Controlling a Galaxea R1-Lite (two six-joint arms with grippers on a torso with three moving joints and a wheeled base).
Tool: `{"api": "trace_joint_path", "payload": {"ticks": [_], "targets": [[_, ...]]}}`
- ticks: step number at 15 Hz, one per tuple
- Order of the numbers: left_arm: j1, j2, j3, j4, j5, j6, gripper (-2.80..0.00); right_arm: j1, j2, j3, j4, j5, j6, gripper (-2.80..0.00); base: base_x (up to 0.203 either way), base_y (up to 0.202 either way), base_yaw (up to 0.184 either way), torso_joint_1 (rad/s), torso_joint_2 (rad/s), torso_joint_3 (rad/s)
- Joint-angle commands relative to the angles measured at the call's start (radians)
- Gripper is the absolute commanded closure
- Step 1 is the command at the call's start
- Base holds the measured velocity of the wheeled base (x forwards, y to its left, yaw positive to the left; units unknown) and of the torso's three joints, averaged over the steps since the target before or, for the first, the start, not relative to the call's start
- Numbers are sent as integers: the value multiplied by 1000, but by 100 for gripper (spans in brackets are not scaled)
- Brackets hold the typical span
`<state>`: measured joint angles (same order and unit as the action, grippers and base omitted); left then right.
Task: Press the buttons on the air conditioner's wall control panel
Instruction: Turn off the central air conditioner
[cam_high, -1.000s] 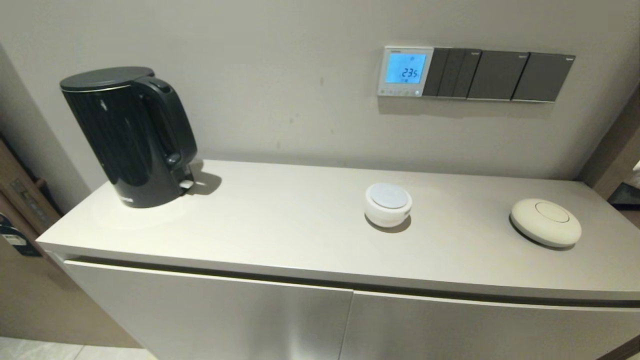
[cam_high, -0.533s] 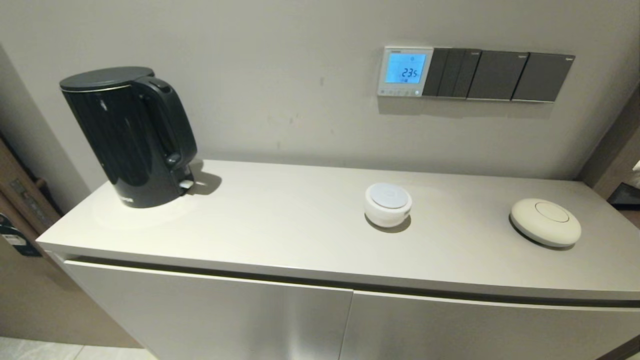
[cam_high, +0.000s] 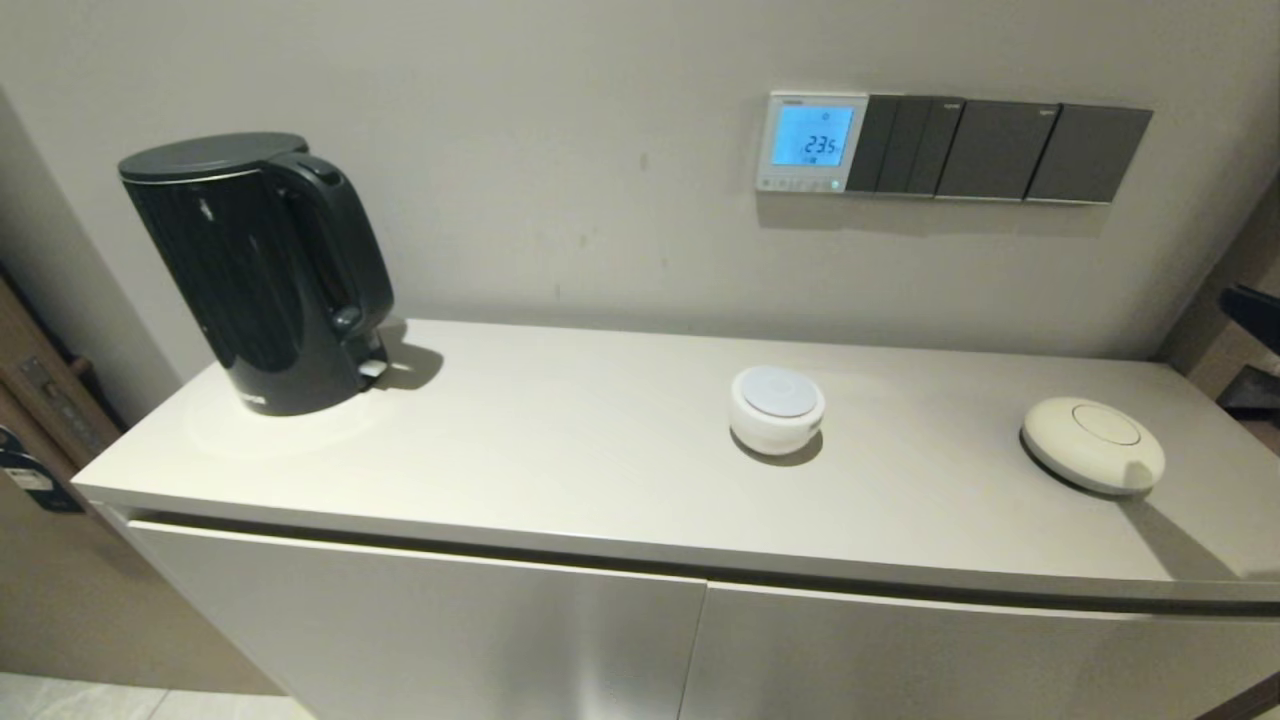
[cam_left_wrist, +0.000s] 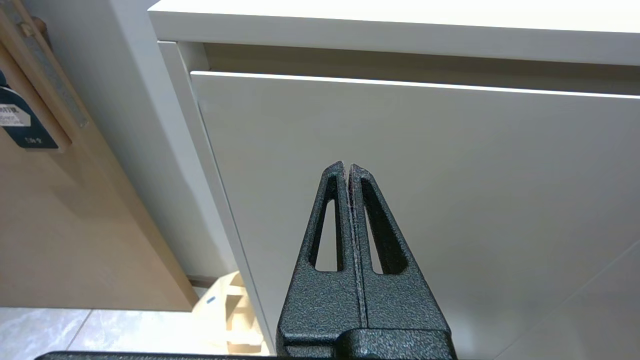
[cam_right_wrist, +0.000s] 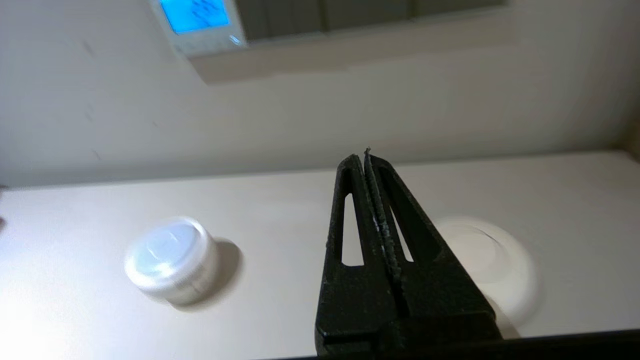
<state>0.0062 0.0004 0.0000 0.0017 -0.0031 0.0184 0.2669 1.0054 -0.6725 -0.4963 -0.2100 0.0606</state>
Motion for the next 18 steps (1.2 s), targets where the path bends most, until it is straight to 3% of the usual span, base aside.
{"api": "trace_joint_path", "payload": {"ticks": [1,4,7,18], "targets": [[1,0,0,0,0,0,0,134,211,-121,-33,-154,7,0,0,0,0,0,0,0],[0,1,0,0,1,0,0,198,398,-248,-146,-288,-19,0,0,0,0,0,0,0],[1,0,0,0,0,0,0,221,521,-421,-208,-360,-97,0,0,0,0,0,0,0],[1,1,0,0,0,0,0,234,828,-602,-344,-378,-116,0,0,0,0,0,0,0]]}}
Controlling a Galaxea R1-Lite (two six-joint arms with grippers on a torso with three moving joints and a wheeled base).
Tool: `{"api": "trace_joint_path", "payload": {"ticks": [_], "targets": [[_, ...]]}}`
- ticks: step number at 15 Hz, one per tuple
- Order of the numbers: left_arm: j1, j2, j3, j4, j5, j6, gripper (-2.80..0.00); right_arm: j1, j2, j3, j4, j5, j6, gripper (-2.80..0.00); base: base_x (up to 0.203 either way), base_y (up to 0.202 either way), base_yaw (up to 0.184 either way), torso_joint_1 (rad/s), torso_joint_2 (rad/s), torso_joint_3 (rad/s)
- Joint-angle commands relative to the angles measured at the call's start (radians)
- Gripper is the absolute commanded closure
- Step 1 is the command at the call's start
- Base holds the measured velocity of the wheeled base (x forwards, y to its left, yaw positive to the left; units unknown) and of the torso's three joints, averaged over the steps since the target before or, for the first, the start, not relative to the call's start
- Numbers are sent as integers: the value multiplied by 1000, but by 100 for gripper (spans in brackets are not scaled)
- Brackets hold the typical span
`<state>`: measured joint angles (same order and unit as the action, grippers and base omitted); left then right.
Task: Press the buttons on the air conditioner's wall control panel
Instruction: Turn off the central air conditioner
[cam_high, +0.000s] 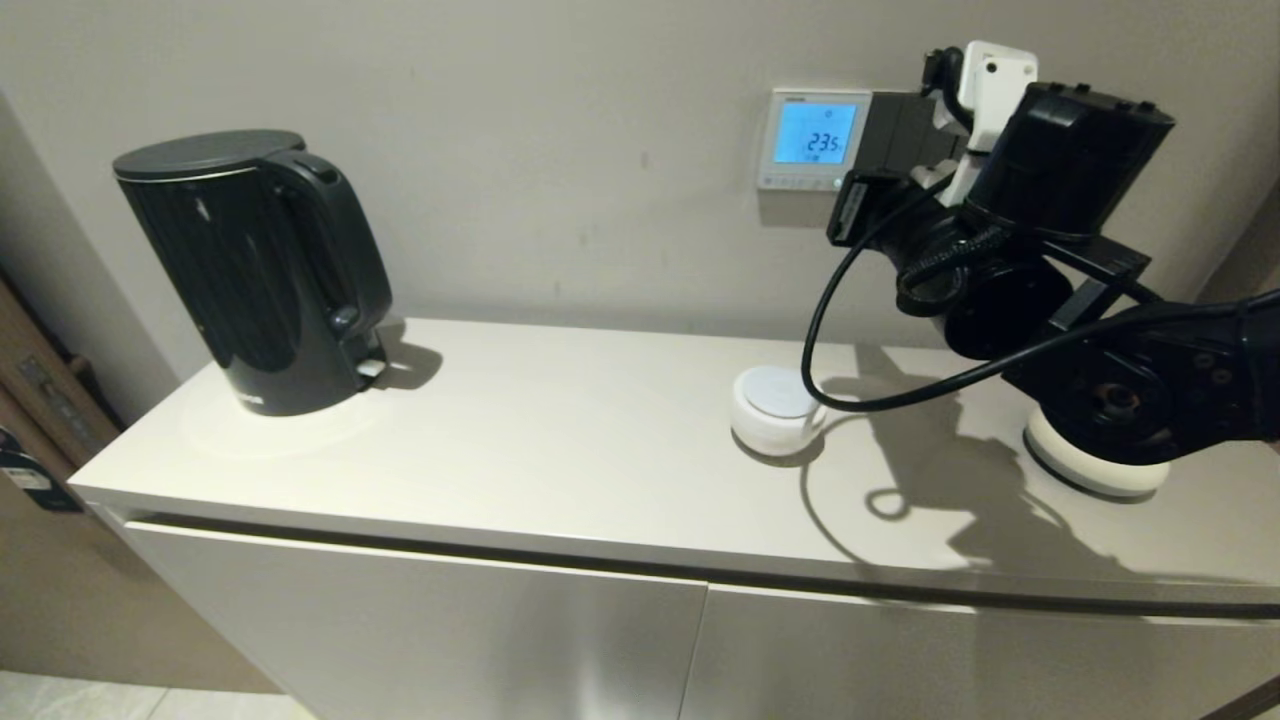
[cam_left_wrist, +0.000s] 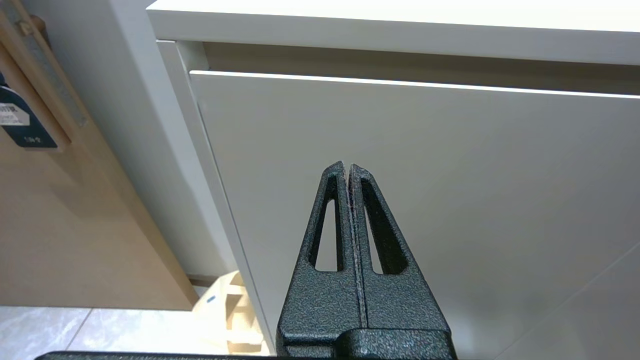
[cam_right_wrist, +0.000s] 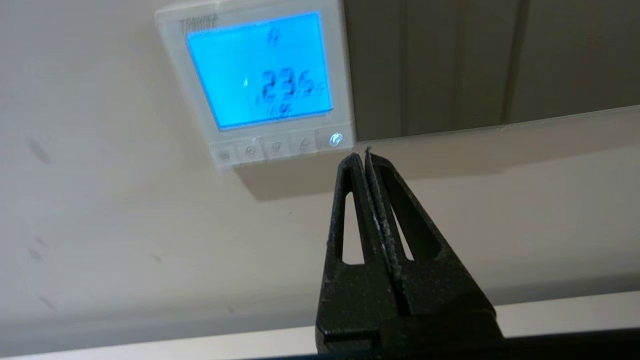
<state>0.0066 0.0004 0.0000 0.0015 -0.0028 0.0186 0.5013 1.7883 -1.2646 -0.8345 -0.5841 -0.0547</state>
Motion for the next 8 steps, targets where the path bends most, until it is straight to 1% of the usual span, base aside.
{"api": "trace_joint_path", "payload": {"ticks": [1,8], "targets": [[0,1,0,0,0,0,0,-6,56,-15,-7,-3,-2,0,0,0,0,0,0,0],[0,0,0,0,0,0,0,-15,86,-56,-11,-2,-8,0,0,0,0,0,0,0]]}}
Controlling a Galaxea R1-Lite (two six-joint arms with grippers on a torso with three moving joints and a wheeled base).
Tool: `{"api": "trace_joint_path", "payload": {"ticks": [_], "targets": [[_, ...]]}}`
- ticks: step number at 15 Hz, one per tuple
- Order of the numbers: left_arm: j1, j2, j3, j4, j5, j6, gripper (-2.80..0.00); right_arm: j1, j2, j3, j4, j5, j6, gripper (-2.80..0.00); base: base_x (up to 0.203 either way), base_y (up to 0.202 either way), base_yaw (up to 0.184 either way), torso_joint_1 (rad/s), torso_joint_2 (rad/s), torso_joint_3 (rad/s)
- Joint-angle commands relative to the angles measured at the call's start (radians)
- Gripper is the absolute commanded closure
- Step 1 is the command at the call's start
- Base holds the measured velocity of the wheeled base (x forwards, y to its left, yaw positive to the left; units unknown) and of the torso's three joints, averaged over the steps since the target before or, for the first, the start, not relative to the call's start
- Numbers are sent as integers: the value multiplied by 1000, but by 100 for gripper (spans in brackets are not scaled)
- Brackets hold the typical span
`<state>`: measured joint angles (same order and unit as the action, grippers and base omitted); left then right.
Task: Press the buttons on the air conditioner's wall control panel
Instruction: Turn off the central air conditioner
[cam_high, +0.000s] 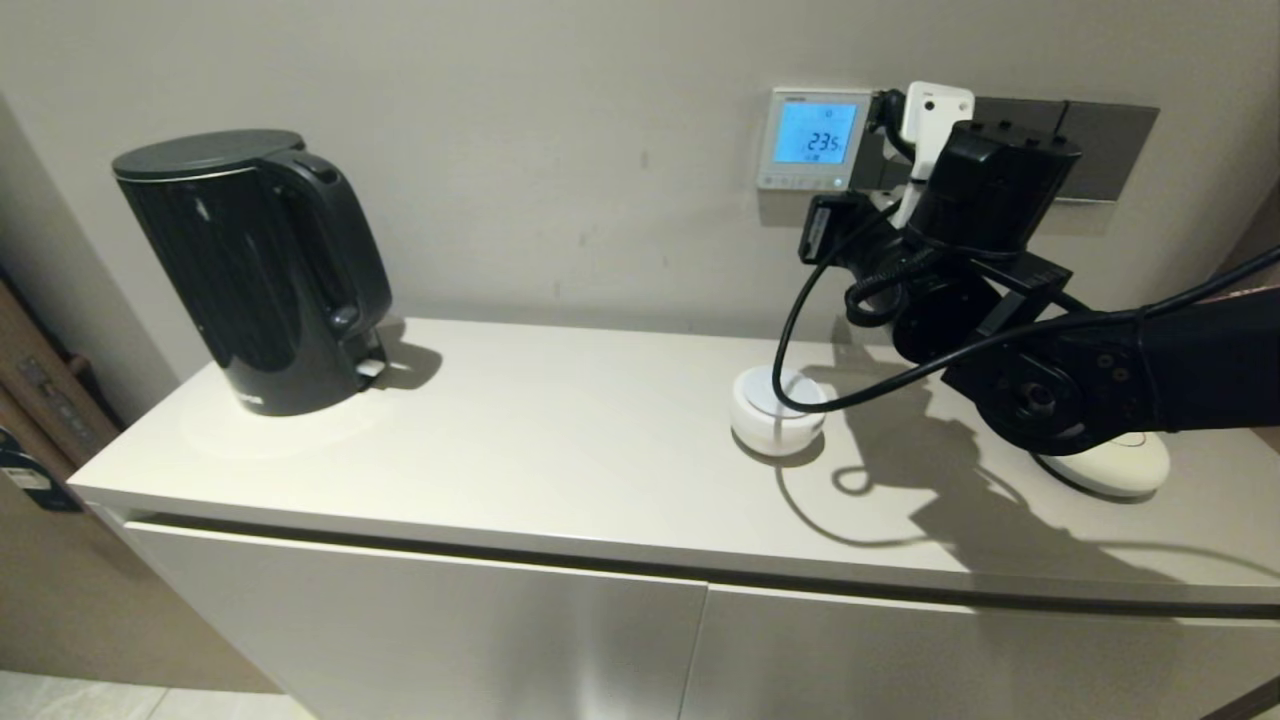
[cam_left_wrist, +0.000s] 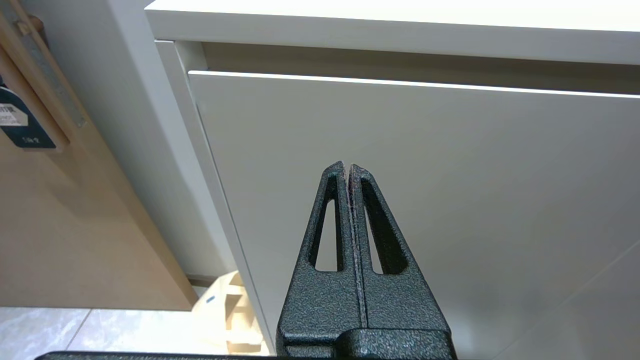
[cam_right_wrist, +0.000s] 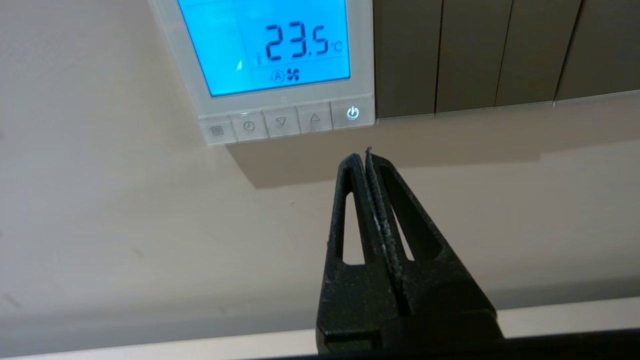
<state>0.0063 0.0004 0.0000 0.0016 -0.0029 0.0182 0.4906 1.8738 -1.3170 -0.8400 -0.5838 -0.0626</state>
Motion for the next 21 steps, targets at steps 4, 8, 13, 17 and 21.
{"api": "trace_joint_path", "payload": {"ticks": [4,8,13,17,21], "targets": [[0,1,0,0,0,0,0,-9,12,-8,-8,-2,-3,0,0,0,0,0,0,0],[0,0,0,0,0,0,0,-12,25,-14,-11,-2,-5,0,0,0,0,0,0,0],[1,0,0,0,0,0,0,-21,32,-25,-11,-4,-6,0,0,0,0,0,0,0],[0,1,0,0,0,0,0,-23,39,-37,-34,-4,-19,0,0,0,0,0,0,0],[0,1,0,0,0,0,0,-23,49,-52,-40,-4,-20,0,0,0,0,0,0,0]]}}
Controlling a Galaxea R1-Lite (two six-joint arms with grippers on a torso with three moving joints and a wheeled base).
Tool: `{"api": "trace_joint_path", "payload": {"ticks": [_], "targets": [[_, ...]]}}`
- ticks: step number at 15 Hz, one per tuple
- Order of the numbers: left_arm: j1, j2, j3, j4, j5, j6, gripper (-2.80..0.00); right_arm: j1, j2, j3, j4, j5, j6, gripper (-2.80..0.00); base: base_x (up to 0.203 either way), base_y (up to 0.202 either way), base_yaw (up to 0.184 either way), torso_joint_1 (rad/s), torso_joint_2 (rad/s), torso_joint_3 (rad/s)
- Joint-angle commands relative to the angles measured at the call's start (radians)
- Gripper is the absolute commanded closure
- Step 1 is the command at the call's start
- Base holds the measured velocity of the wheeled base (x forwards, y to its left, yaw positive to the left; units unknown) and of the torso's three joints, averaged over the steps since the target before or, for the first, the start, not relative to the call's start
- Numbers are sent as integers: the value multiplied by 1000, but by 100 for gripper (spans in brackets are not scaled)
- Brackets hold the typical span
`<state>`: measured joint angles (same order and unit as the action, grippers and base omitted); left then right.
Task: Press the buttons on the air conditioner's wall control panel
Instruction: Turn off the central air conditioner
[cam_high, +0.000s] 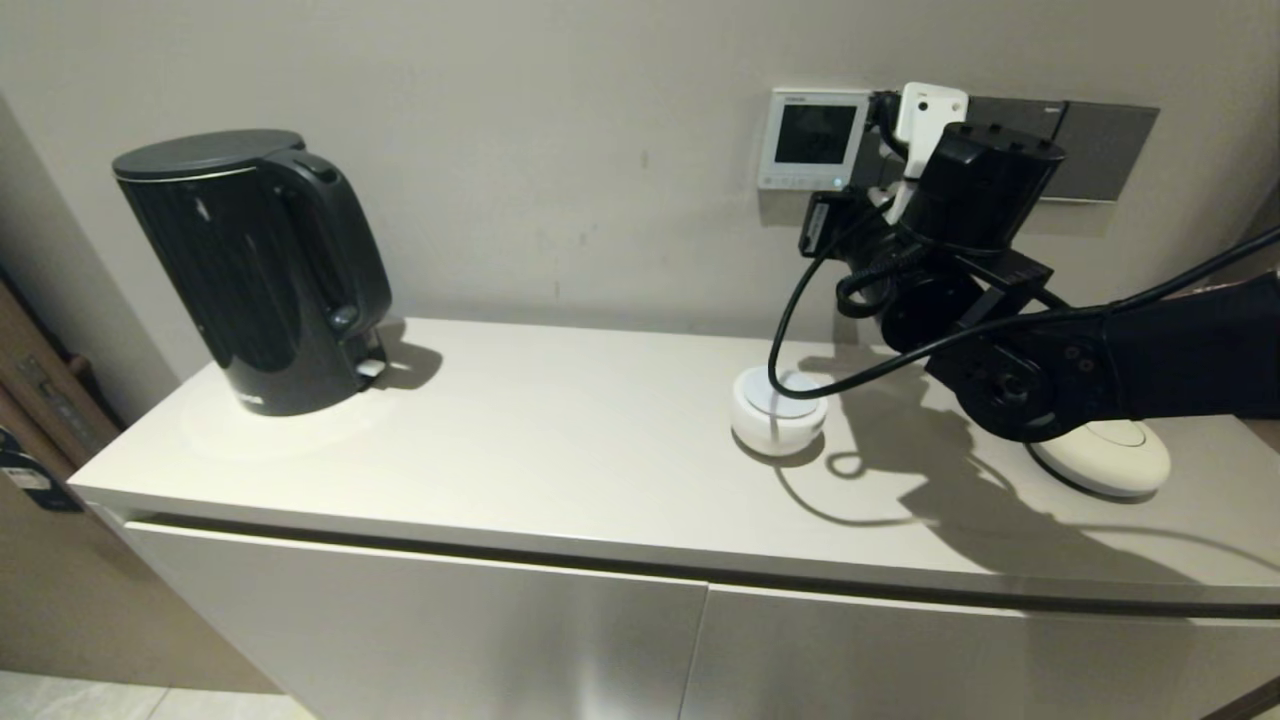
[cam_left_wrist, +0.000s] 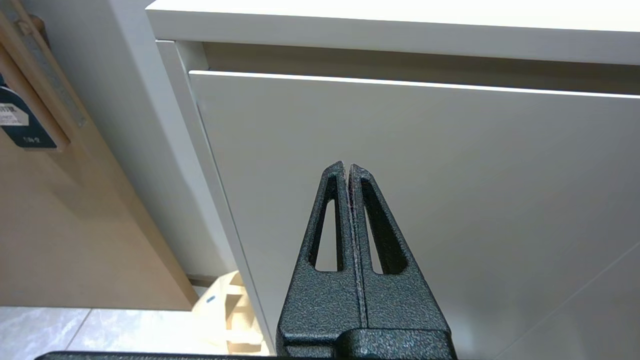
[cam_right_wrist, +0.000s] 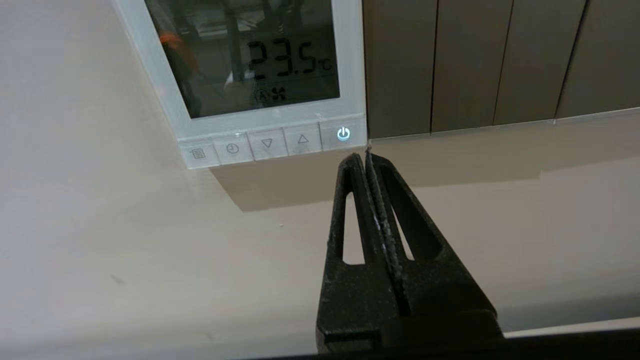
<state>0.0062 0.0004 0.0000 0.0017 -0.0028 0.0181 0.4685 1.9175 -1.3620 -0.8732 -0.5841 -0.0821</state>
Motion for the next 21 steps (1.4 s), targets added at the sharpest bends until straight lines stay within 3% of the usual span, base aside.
{"api": "trace_joint_path", "payload": {"ticks": [1,21], "targets": [[1,1,0,0,0,0,0,-1,10,-12,-8,-2,-1,0,0,0,0,0,0,0],[1,1,0,0,0,0,0,-24,115,-104,-49,8,1,0,0,0,0,0,0,0]]}}
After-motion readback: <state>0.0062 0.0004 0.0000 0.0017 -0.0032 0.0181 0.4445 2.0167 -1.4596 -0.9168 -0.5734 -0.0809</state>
